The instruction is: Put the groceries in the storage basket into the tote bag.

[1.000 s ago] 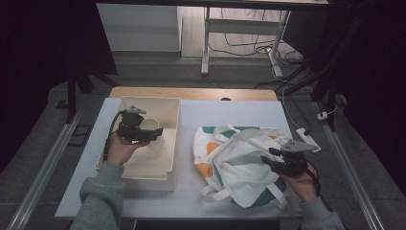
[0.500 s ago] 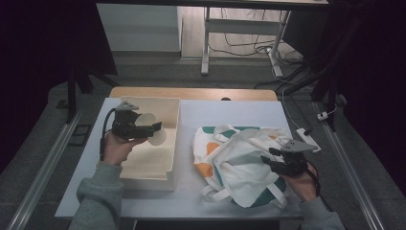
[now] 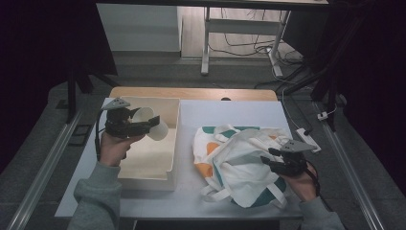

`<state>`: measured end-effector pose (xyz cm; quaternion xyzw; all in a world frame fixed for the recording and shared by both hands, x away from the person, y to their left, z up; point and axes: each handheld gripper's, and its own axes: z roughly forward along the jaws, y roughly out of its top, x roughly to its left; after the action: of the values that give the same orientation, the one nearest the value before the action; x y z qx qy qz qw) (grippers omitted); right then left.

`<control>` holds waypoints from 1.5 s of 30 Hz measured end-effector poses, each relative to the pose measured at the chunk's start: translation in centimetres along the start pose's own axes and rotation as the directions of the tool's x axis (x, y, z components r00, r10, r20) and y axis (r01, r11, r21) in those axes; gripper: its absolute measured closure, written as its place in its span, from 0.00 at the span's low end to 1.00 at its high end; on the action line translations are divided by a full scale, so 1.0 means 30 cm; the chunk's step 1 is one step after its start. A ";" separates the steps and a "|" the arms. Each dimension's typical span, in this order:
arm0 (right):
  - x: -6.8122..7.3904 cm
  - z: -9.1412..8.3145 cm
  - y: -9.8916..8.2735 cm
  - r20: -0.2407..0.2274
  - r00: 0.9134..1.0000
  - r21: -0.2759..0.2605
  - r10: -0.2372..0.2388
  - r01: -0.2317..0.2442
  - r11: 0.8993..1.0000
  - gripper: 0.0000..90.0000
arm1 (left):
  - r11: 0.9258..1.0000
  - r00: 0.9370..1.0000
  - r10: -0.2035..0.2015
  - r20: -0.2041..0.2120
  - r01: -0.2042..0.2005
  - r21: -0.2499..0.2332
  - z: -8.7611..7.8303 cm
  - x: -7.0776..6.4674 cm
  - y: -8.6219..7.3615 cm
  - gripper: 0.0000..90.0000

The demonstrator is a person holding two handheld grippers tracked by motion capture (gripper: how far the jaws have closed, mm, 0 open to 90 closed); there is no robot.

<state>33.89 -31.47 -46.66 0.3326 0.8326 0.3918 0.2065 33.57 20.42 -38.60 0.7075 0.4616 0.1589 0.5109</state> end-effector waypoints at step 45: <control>0.016 0.006 0.008 -0.019 1.000 -0.017 -0.002 0.002 1.000 0.53 | 0.992 0.967 0.103 0.233 -0.082 -0.096 0.041 -0.245 0.076 0.22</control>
<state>33.77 -30.92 -46.62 0.3263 0.8315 0.4017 0.2018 31.70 13.60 -35.33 0.7197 0.3563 0.1163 0.5845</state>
